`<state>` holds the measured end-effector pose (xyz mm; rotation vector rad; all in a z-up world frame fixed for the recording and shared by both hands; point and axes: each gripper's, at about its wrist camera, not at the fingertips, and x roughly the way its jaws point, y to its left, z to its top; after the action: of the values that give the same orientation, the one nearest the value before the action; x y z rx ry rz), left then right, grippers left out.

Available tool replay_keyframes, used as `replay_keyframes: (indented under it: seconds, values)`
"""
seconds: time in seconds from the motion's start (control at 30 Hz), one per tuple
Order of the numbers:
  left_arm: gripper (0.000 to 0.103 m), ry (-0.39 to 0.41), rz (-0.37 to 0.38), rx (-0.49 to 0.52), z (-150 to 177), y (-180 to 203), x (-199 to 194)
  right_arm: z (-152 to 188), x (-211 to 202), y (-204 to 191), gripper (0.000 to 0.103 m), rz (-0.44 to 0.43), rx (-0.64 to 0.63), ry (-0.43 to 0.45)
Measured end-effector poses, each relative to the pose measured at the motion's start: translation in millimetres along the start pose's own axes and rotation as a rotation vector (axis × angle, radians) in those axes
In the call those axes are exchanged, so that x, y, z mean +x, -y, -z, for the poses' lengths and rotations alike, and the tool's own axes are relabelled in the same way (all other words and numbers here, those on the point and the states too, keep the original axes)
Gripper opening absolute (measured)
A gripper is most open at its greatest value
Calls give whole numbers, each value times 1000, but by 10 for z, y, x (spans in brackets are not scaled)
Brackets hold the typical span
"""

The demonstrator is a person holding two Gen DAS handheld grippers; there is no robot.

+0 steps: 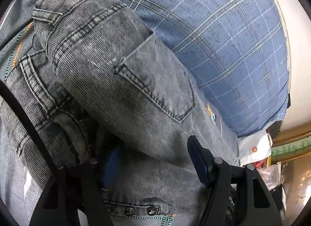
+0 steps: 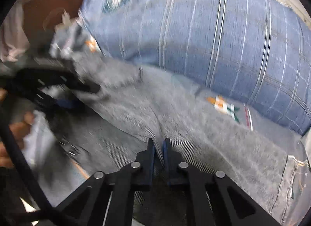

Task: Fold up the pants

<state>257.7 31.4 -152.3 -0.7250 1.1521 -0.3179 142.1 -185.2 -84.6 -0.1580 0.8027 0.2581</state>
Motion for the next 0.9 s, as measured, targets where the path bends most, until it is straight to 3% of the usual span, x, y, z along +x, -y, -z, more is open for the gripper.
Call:
replay_keyframes:
  seconds: [0.13,0.17,0.2,0.23,0.3,0.43,0.6,0.67,0.73,0.8,0.87,0.9]
  values:
    - [67,33,10,-56,-149,-105,17,32,-51,0,3,-42,-3,-8]
    - [54,48,-2,-60,-167,-143,-3,50,-30,-11,3,-40,-10,-21]
    - [31,71,-28,-60,-181,-159,-10,61,-12,-21,3,-38,-13,-27]
    - [24,89,-54,-57,-192,-175,-24,65,-10,-34,3,-37,-14,-29]
    - [16,102,-34,-70,-210,-204,-44,59,-21,-37,3,-34,-15,-30]
    - [11,150,10,-29,-131,-34,-370,28,-129,0,3,-30,-2,2]
    - [11,201,-7,78,149,262,-880,133,-582,-88,3,-70,39,55]
    - [11,168,-89,88,287,120,-762,292,-588,-182,3,-87,52,20]
    - [11,102,-140,36,383,-132,-532,447,-363,-285,3,-70,38,-75]
    - [11,47,-122,-46,420,-440,-295,523,-170,-345,3,-41,24,-137]
    - [11,60,-80,-85,406,-440,-387,510,-177,-342,3,-59,35,-133]
    - [11,88,-83,-46,414,-362,-467,482,-236,-327,3,-62,45,-110]
